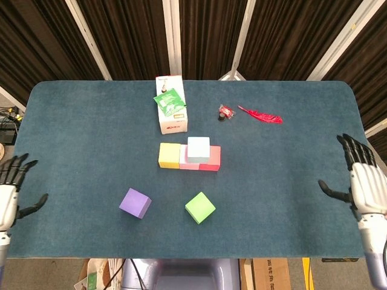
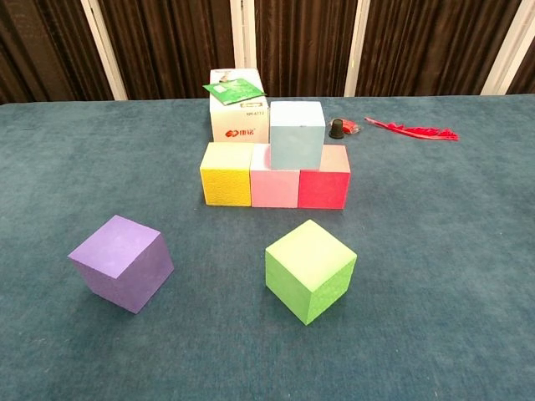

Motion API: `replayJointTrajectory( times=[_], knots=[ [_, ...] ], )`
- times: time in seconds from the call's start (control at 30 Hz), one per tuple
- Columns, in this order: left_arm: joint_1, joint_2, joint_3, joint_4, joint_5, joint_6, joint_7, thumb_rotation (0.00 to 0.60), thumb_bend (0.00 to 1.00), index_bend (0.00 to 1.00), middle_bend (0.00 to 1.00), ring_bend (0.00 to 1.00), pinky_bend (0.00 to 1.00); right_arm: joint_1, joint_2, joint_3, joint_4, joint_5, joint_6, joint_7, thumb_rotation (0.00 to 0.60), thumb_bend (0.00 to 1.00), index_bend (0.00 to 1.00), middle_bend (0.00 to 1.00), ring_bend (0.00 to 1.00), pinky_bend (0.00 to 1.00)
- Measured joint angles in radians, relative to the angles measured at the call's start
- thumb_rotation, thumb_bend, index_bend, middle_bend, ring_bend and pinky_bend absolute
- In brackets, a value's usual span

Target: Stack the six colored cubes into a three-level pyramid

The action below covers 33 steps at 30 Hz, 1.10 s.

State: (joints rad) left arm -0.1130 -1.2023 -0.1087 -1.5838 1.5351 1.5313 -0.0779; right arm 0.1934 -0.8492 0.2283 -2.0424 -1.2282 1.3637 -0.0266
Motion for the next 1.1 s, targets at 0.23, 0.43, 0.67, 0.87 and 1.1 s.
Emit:
replayJointTrajectory(
  times=[0.23,0.43,0.67,0.87,1.1],
  knots=[
    [-0.076,0.042,0.008,-0.076,-0.002,-0.146,0.032,0.6,0.29,0.16,0.05,0.0,0.0,-0.068,-0.154,-0.096,0.26,-0.166,0.077,0.036,0.6,0.26,0.0,0.05,0.0,0.0],
    [-0.154,0.085,0.009,-0.141,-0.037,-0.298,0.038,0.6,0.26,0.14,0.04,0.0,0.0,-0.097,-0.256,-0.138,0.395,-0.223,0.13,-0.024,0.6,0.26,0.0,0.05,0.0,0.0],
    [-0.216,0.098,0.013,-0.204,-0.085,-0.394,0.144,0.6,0.22,0.11,0.04,0.0,0.0,-0.102,-0.297,-0.135,0.437,-0.201,0.133,-0.099,0.6,0.25,0.0,0.05,0.0,0.0],
    [-0.269,0.084,0.019,-0.233,-0.116,-0.464,0.295,0.6,0.21,0.11,0.04,0.0,0.0,-0.111,-0.338,-0.118,0.466,-0.199,0.176,-0.105,0.6,0.24,0.0,0.05,0.0,0.0],
    [-0.354,0.009,0.018,-0.202,-0.138,-0.57,0.331,0.6,0.21,0.11,0.04,0.0,0.0,-0.126,-0.372,-0.114,0.465,-0.22,0.23,-0.145,0.6,0.24,0.0,0.05,0.0,0.0]
  ],
)
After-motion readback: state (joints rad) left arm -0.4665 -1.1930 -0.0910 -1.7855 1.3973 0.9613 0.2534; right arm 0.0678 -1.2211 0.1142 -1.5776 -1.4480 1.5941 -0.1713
